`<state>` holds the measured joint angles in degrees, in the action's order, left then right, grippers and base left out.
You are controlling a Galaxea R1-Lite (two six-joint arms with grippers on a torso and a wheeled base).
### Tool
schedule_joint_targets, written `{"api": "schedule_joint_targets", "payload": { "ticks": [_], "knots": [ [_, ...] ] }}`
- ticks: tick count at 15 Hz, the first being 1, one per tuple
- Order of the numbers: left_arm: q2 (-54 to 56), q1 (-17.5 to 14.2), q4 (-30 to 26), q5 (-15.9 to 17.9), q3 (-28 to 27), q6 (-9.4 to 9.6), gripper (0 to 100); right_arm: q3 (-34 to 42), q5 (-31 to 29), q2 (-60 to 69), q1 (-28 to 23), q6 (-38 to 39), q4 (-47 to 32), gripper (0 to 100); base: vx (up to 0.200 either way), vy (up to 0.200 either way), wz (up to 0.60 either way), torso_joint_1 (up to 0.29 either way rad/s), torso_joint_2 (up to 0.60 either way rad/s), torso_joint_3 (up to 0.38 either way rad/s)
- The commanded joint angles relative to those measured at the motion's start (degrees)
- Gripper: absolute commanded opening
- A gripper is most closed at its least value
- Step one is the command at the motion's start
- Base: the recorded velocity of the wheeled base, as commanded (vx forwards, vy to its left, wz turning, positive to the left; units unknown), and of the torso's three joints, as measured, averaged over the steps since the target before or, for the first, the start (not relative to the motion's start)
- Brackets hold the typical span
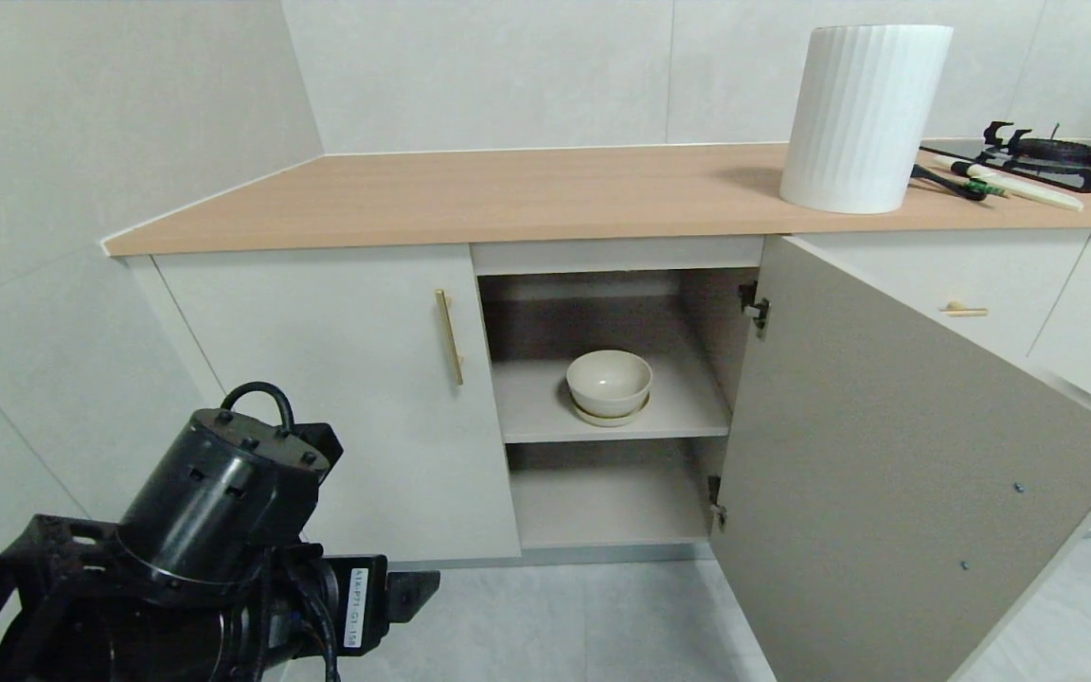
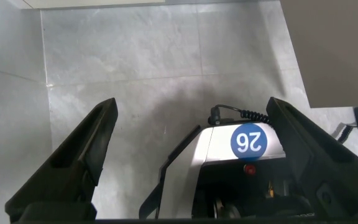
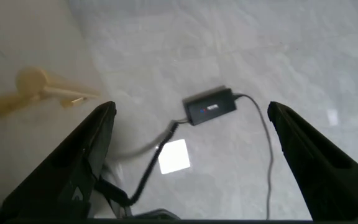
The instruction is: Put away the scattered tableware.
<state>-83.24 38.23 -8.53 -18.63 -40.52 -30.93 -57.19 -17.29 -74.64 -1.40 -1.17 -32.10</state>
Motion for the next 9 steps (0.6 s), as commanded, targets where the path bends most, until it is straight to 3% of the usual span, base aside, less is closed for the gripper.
{"api": "schedule_joint_targets", "payload": {
  "ticks": [1, 9],
  "knots": [
    [-0.08, 0.0, 0.01, -0.01, 0.0, -0.01, 100, 0.41, 1.55, -2.79, -1.23, -0.06, 1.34, 100, 0.0, 0.0, 0.0, 0.0, 0.0, 0.0],
    [0.09, 0.0, 0.01, -0.01, -0.08, -0.01, 100, 0.67, 8.94, -4.99, -2.47, 0.2, 5.99, 100, 0.0, 0.0, 0.0, 0.0, 0.0, 0.0]
  ]
}}
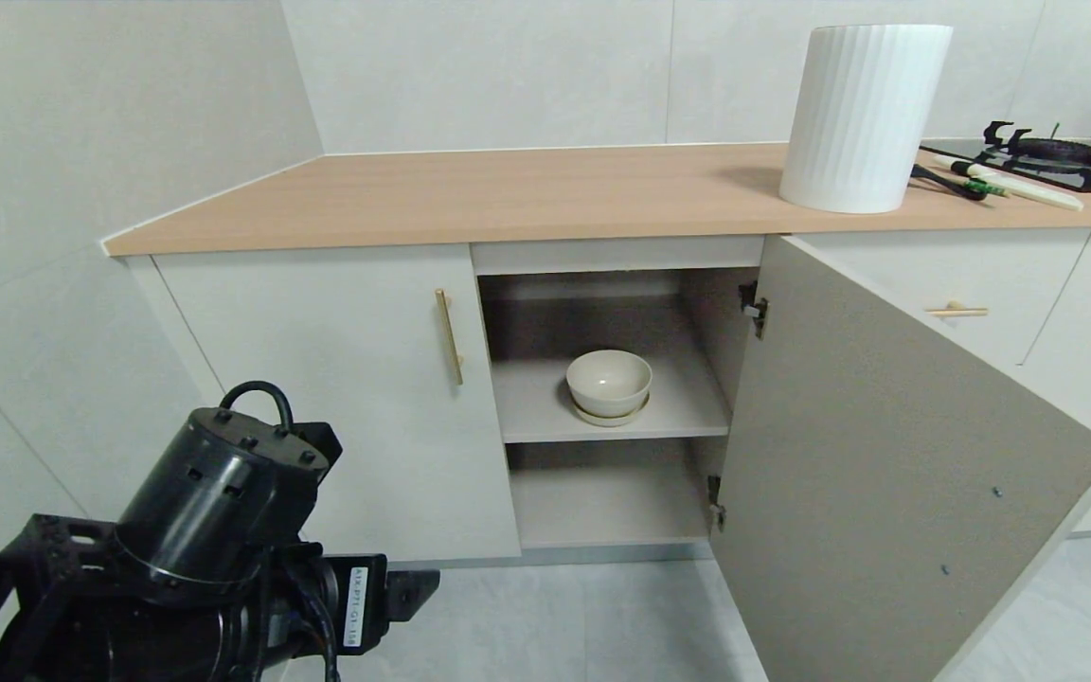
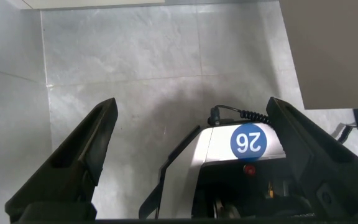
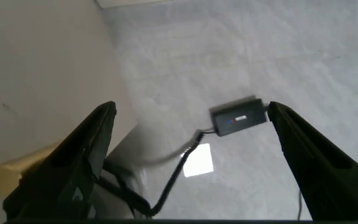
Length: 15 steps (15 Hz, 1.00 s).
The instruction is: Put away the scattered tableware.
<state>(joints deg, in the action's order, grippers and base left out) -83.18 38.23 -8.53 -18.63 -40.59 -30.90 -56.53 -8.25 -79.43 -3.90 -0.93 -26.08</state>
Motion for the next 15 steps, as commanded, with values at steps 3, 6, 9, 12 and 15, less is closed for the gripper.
{"api": "schedule_joint_targets", "payload": {
  "ticks": [3, 6, 9, 12, 15],
  "knots": [
    [-0.06, 0.0, 0.01, -0.01, -0.01, -0.03, 100, 0.54, 3.59, 0.68, 2.06, -0.04, -0.03, 100, 0.0, 0.0, 0.0, 0.0, 0.0, 0.0],
    [-0.06, 0.0, 0.01, -0.01, -0.1, -0.03, 100, 2.21, 3.95, 1.47, 7.07, 0.57, 0.32, 100, 0.0, 0.0, 0.0, 0.0, 0.0, 0.0],
    [-0.06, 0.0, 0.01, -0.01, -0.1, -0.03, 100, 3.18, 4.03, 1.21, 13.57, 4.79, 0.41, 100, 0.0, 0.0, 0.0, 0.0, 0.0, 0.0],
    [0.12, 0.0, 0.01, -0.01, -0.1, -0.03, 100, 4.85, 4.03, 1.04, 17.0, 6.2, 3.22, 100, 0.0, 0.0, 0.0, 0.0, 0.0, 0.0],
    [0.03, 0.0, 0.01, -0.01, -0.1, -0.03, 100, 9.07, 4.03, 0.6, 21.3, 9.28, 12.36, 100, 0.0, 0.0, 0.0, 0.0, 0.0, 0.0]
  ]
}}
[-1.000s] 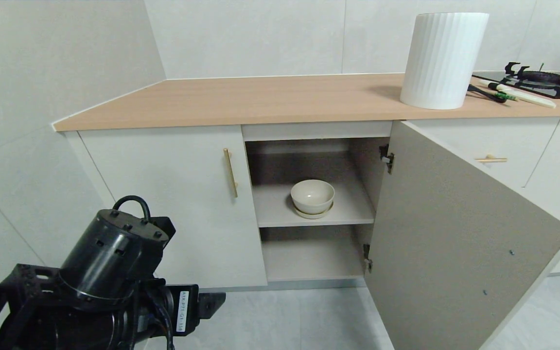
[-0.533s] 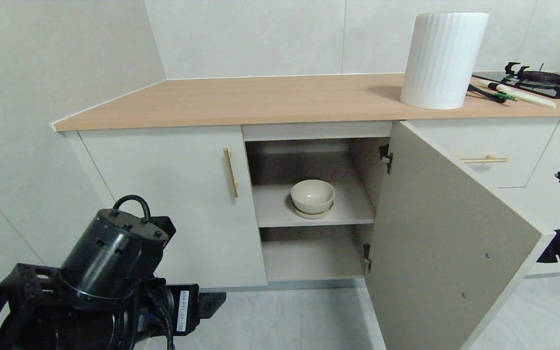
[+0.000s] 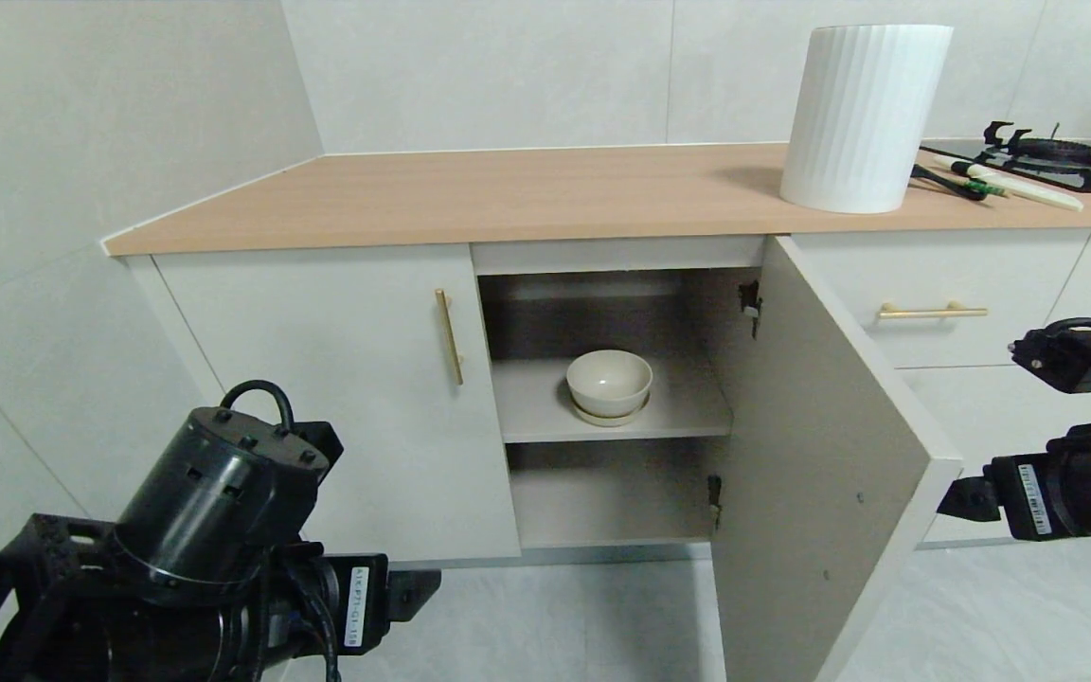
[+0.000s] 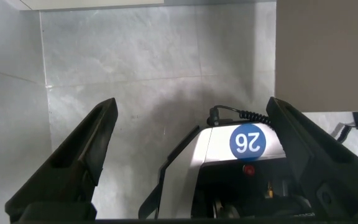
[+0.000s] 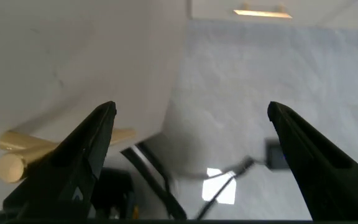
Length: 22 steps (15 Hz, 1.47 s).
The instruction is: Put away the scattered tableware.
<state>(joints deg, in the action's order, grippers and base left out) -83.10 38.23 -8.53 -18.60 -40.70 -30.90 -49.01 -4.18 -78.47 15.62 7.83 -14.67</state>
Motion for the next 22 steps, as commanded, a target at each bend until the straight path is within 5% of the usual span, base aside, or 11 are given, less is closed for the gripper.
{"api": "schedule_joint_targets", "payload": {
  "ticks": [1, 9, 15, 22],
  "knots": [
    [-0.04, 0.0, 0.01, -0.03, 0.01, -0.03, 100, 2.42, -0.13, -1.07, 3.63, 2.28, 3.68, 100, 0.0, 0.0, 0.0, 0.0, 0.0, 0.0],
    [0.49, 0.0, 0.36, -0.12, 0.01, -0.03, 100, -1.53, 0.05, -9.68, 13.04, 8.26, 11.68, 100, 0.0, 0.0, 0.0, 0.0, 0.0, 0.0],
    [3.83, -0.88, 1.33, -0.29, -0.25, 0.23, 100, -14.89, 2.6, -21.99, 14.0, 7.2, 11.24, 100, 0.0, 0.0, 0.0, 0.0, 0.0, 0.0],
    [3.56, -1.23, 3.7, -0.29, 0.27, 0.14, 100, -15.15, 4.53, -27.17, 14.35, 10.63, 17.21, 100, 0.0, 0.0, 0.0, 0.0, 0.0, 0.0]
  ]
}}
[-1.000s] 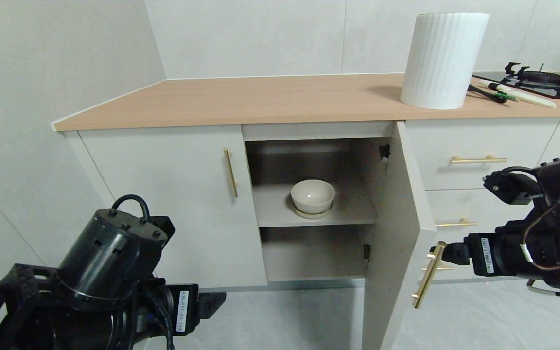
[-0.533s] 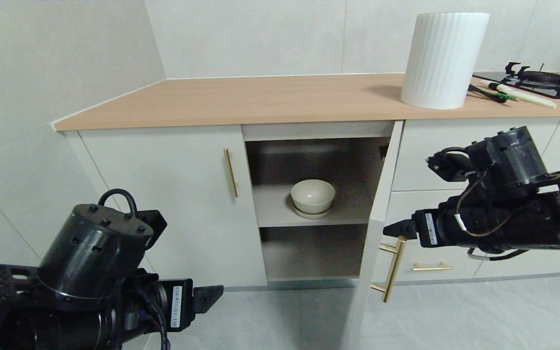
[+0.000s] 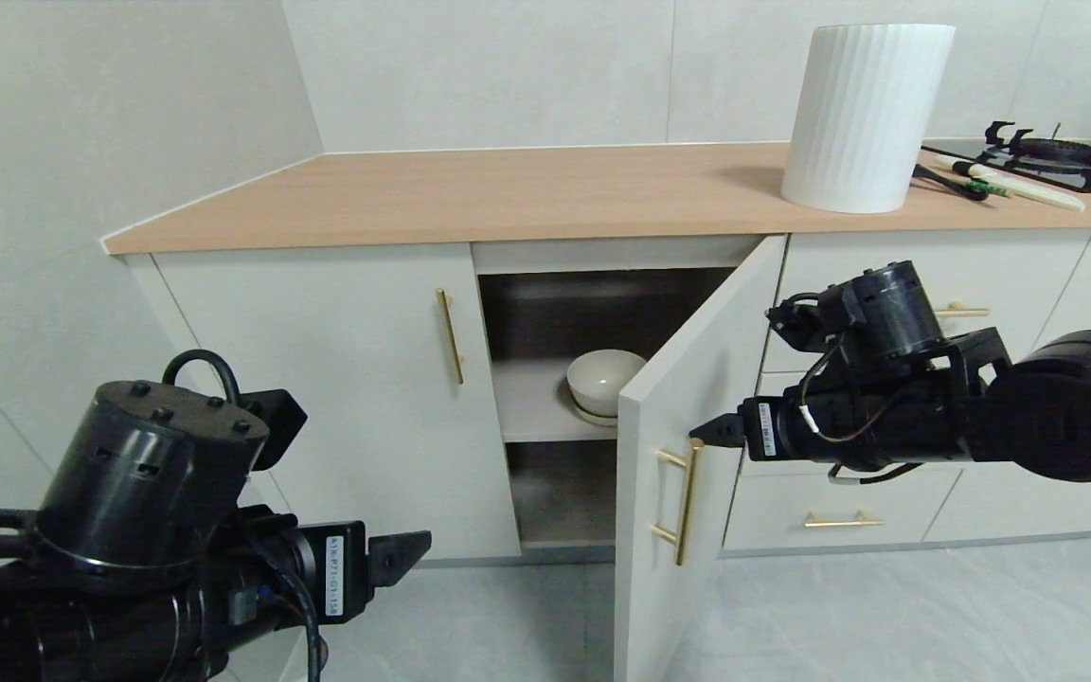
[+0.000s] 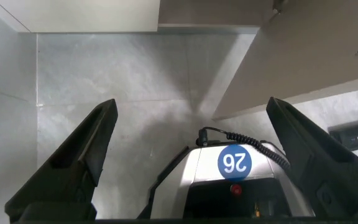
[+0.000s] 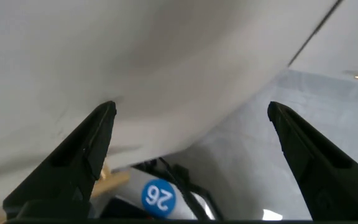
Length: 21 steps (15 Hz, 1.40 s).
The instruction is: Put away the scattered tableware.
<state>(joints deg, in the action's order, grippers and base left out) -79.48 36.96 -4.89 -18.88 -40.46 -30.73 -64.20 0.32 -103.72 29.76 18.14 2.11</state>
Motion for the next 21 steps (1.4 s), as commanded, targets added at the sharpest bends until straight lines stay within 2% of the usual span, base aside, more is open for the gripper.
{"api": "schedule_joint_targets", "payload": {
  "ticks": [1, 5, 9, 14, 21],
  "knots": [
    [-0.06, 0.04, 0.14, -0.01, -0.06, -0.03, 100, 0.04, -0.05, -2.54, 0.21, 1.37, 1.41, 100, 0.0, 0.0, 0.0, 0.0, 0.0, 0.0],
    [-0.32, -0.05, 0.32, -0.01, 0.21, -0.03, 100, -0.14, -0.23, -6.32, 0.21, 3.83, 6.68, 100, 0.0, 0.0, 0.0, 0.0, 0.0, 0.0],
    [-0.41, -0.05, 0.32, -0.01, 0.21, 0.06, 100, -0.14, -0.4, -8.08, 0.3, 6.56, 10.2, 100, 0.2, 0.0, 0.0, -0.004, 0.0, 0.006],
    [-1.11, -0.05, 0.32, -0.1, 0.03, -0.03, 100, -0.23, -0.4, -8.87, 0.3, 8.05, 11.16, 100, 0.0, 0.0, 0.0, 0.0, 0.0, 0.0],
    [-1.29, -0.05, 0.32, -0.01, 0.03, -0.12, 100, -0.49, -1.37, -11.77, 0.3, 12.89, 20.22, 100, 0.0, 0.0, 0.0, 0.0, 0.0, 0.0]
  ]
}}
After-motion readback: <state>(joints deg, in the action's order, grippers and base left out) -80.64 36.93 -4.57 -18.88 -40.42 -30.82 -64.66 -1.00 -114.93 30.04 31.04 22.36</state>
